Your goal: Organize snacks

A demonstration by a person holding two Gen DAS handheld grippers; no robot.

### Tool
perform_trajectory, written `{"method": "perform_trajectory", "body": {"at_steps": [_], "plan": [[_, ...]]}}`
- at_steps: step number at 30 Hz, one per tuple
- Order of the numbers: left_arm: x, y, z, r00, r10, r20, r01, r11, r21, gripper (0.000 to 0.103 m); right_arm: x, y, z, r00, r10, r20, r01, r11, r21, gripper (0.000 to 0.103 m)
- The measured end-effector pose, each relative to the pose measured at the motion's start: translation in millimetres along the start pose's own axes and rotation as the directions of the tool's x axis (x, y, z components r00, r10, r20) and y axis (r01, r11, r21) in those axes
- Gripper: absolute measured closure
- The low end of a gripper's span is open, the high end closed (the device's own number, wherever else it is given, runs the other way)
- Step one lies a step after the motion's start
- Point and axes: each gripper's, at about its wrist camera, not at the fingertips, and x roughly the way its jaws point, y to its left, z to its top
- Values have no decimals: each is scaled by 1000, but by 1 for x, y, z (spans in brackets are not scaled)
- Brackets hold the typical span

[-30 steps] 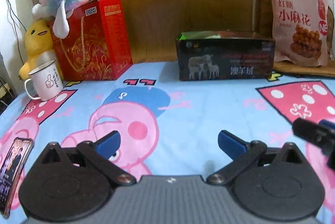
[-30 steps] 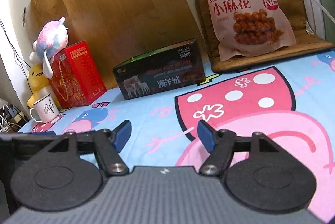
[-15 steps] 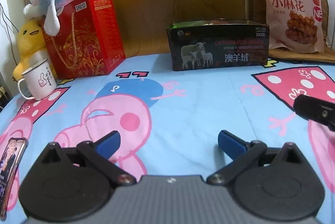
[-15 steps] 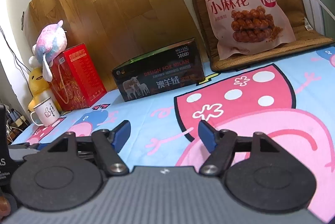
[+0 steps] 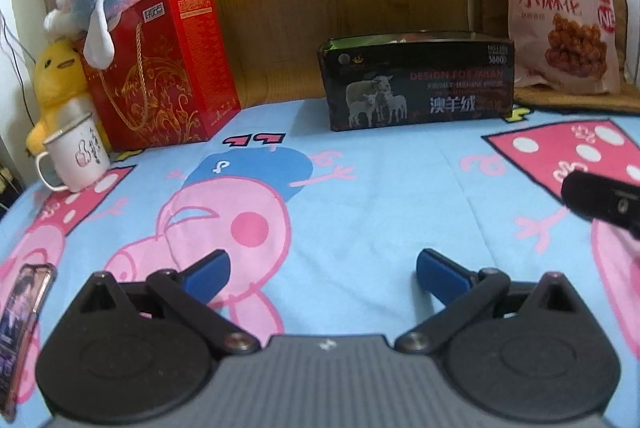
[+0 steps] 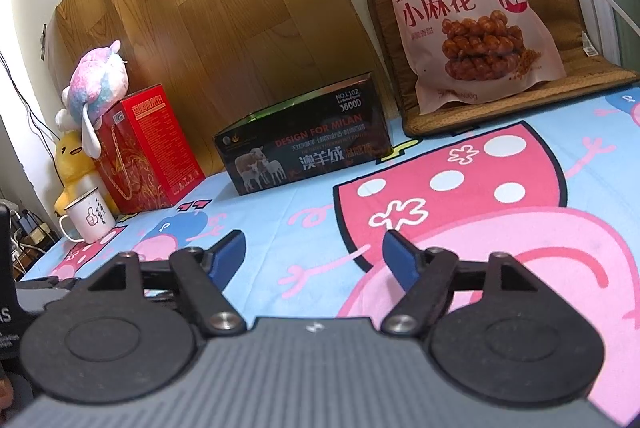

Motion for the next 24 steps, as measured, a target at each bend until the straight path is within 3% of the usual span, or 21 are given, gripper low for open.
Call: {"method": "perform_trajectory", "body": {"at_steps": [24], "plan": [[1, 6, -2, 1000, -26, -7, 26, 999, -38, 0, -1, -1, 0, 1000, 4, 8, -4, 1000, 11, 23]]}}
